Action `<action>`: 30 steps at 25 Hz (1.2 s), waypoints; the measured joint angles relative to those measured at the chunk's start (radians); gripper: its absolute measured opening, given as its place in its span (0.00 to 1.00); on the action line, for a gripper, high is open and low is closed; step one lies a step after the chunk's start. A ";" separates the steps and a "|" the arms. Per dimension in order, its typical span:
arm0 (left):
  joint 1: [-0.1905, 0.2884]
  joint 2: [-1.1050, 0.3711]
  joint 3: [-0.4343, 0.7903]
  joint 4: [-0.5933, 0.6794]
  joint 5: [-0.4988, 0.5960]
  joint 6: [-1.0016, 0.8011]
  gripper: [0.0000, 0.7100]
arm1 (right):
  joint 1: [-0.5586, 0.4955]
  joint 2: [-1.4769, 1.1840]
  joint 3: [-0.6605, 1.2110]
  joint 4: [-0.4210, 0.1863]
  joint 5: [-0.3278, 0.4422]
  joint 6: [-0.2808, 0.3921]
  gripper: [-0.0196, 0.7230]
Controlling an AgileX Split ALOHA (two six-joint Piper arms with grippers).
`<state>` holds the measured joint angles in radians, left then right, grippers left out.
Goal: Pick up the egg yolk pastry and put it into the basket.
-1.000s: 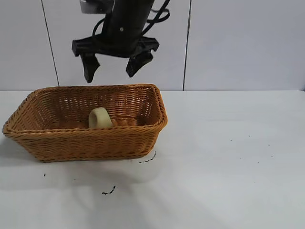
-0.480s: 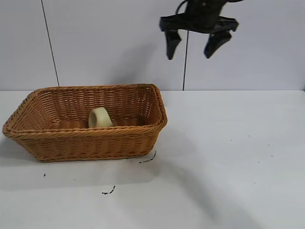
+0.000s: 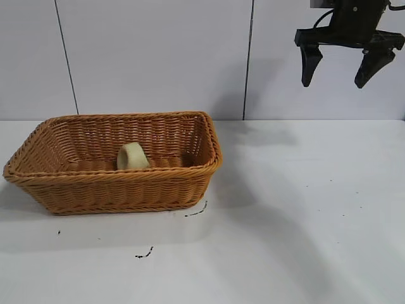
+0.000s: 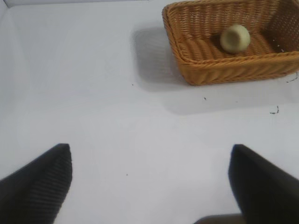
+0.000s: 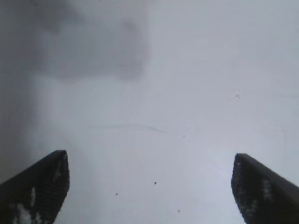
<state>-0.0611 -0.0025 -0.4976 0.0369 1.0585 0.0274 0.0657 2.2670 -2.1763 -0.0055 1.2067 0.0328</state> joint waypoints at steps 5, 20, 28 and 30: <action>0.000 0.000 0.000 0.000 0.000 0.000 0.98 | 0.000 -0.100 0.145 0.000 0.000 0.000 0.94; 0.000 0.000 0.000 0.000 0.000 0.000 0.98 | 0.000 -0.900 1.010 0.000 0.002 0.000 0.94; 0.000 0.000 0.000 0.000 0.000 0.000 0.98 | 0.000 -1.380 1.369 -0.001 -0.037 0.000 0.94; 0.000 0.000 0.000 0.000 0.000 0.000 0.98 | 0.000 -1.502 1.438 0.006 -0.060 0.000 0.94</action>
<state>-0.0611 -0.0025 -0.4976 0.0369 1.0585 0.0274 0.0657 0.7647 -0.7387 0.0000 1.1468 0.0328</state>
